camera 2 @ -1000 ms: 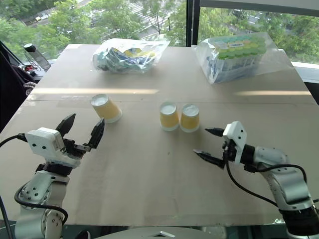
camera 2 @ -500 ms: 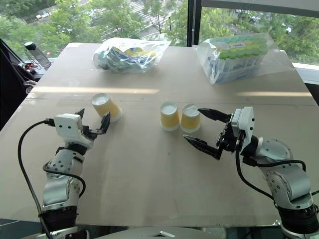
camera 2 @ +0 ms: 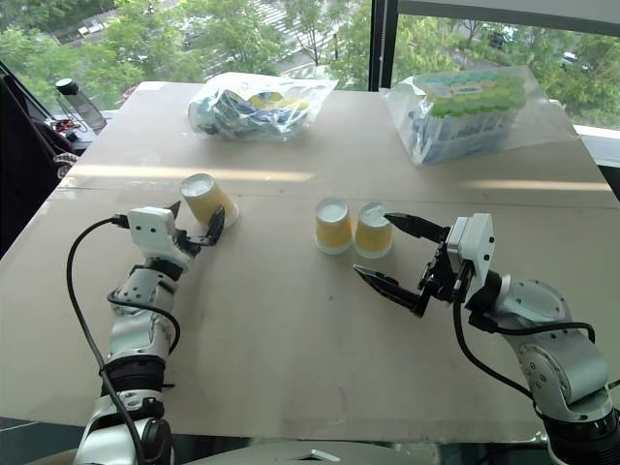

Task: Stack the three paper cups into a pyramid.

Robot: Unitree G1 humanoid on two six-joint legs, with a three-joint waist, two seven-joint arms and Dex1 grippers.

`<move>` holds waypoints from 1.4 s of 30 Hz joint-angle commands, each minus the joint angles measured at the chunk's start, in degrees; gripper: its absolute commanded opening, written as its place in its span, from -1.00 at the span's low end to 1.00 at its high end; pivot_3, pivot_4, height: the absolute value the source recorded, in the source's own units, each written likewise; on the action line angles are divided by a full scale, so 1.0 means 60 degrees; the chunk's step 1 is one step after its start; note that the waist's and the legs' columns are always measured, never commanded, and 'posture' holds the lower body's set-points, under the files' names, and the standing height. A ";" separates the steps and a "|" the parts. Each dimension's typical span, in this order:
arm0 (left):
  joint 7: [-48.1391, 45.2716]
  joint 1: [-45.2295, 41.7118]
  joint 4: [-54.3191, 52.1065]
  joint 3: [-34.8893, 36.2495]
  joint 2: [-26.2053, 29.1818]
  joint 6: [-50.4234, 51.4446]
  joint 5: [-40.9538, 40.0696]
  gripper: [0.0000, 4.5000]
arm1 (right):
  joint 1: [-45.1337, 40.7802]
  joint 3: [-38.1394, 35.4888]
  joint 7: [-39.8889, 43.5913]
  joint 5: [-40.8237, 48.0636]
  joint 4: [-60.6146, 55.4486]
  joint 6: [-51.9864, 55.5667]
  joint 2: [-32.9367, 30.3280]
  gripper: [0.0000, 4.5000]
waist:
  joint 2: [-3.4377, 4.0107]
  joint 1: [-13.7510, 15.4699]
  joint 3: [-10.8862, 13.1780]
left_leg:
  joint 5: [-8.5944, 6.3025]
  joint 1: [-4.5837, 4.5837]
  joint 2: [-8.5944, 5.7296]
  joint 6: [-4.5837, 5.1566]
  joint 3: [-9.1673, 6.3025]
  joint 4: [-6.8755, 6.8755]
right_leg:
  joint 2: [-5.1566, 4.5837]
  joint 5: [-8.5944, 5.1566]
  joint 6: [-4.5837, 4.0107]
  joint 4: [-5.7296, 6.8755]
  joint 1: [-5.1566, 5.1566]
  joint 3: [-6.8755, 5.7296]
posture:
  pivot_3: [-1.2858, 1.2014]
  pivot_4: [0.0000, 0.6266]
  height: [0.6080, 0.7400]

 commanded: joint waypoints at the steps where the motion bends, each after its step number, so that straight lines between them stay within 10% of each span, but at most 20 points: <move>1: -0.0276 -0.0483 0.0456 0.0033 0.0125 -0.0596 -0.0228 1.00 | -0.0035 -0.0034 -0.0152 0.0019 -0.0389 -0.0120 0.0041 0.98 | 0.0000 0.0001 0.0000 | 0.0000 0.0000 0.0000 0.0000 -0.0002 0.0000 | 0.0000 0.0000 0.0000 0.0001 0.0000 -0.0001 | 0.03 -0.52 1.00; 15: -0.0280 -0.1462 0.0548 -0.0193 0.0023 -0.0714 -0.0241 1.00 | -0.0180 0.0106 -0.0345 -0.0099 -0.0298 -0.0167 0.0104 0.98 | 0.0000 -0.0005 0.0000 | 0.0003 0.0000 -0.0002 -0.0004 -0.0007 0.0008 | 0.0001 0.0000 0.0000 0.0013 0.0000 -0.0004 | 0.03 -0.52 1.00; 21: -0.0014 -0.1263 0.0106 -0.0205 0.0083 -0.0392 -0.0153 0.08 | -0.0192 0.0086 -0.0368 -0.0113 -0.0271 -0.0164 0.0116 1.00 | 0.0000 -0.0002 0.0000 | 0.0004 0.0000 -0.0002 -0.0005 -0.0008 0.0009 | 0.0001 0.0000 0.0000 0.0017 0.0000 -0.0004 | 0.03 -0.52 1.00; 42: -0.3815 -0.4382 -0.3322 -0.2665 0.0275 0.4917 -0.3066 0.08 | 0.0927 -0.1315 -0.0605 -0.0269 -0.0080 -0.1070 0.0258 1.00 | -0.0003 0.0006 0.0004 | 0.0007 -0.0011 -0.0009 -0.0011 -0.0020 0.0050 | 0.0007 -0.0001 0.0001 0.0036 0.0010 -0.0013 | 0.03 -0.52 1.00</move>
